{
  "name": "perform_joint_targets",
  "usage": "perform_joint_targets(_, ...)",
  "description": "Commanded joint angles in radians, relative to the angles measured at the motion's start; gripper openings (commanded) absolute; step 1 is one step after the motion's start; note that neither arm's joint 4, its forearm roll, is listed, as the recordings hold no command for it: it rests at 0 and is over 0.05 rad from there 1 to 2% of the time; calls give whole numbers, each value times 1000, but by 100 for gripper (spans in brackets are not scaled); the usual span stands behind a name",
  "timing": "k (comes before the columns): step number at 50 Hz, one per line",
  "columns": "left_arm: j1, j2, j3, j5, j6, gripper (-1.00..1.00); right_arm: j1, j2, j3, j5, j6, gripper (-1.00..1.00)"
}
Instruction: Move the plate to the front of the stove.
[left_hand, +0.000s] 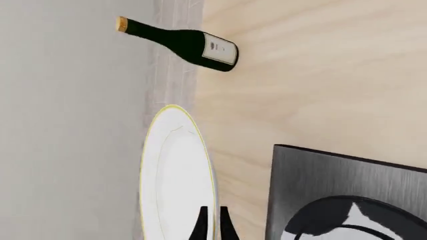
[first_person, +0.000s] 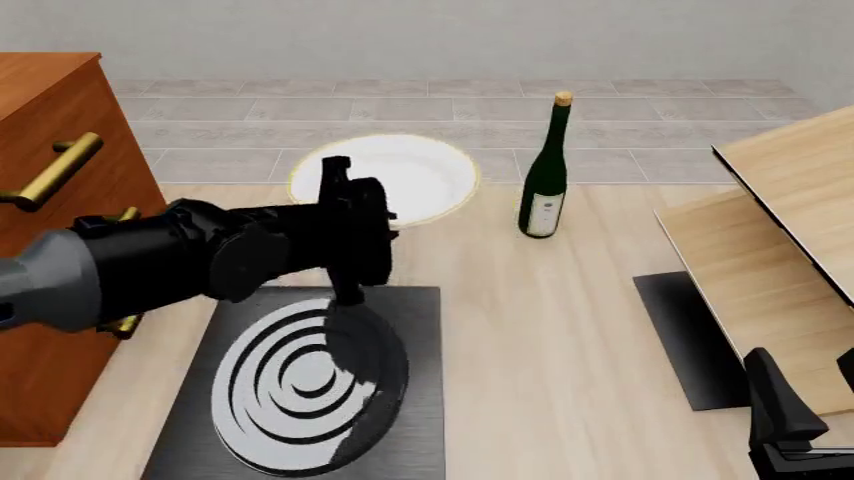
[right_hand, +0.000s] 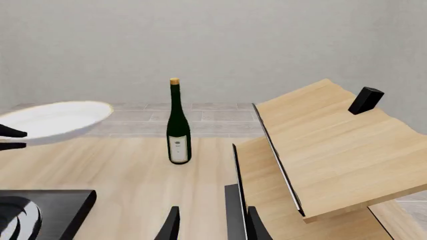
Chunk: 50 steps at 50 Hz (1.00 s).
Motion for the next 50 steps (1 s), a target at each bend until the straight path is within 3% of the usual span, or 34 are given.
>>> perform_joint_targets(1,59,19,-98,137,-28,-100,0,0,0,0,0,100)
perform_joint_targets(8,113,42,-99,148,24,-100,0,0,0,0,0,100)
perform_joint_targets(14,133,69,-164,207,-12,-100,0,0,0,0,0,100)
perform_joint_targets(18,164,87,-178,211,16,-100,0,0,0,0,0,100)
perform_joint_targets(23,173,125,-275,273,-39,-100,0,0,0,0,0,100)
perform_joint_targets(35,164,206,-384,334,-111,-100,0,0,0,0,0,100)
perform_joint_targets(50,161,281,-443,347,-154,-100,0,0,0,0,0,100)
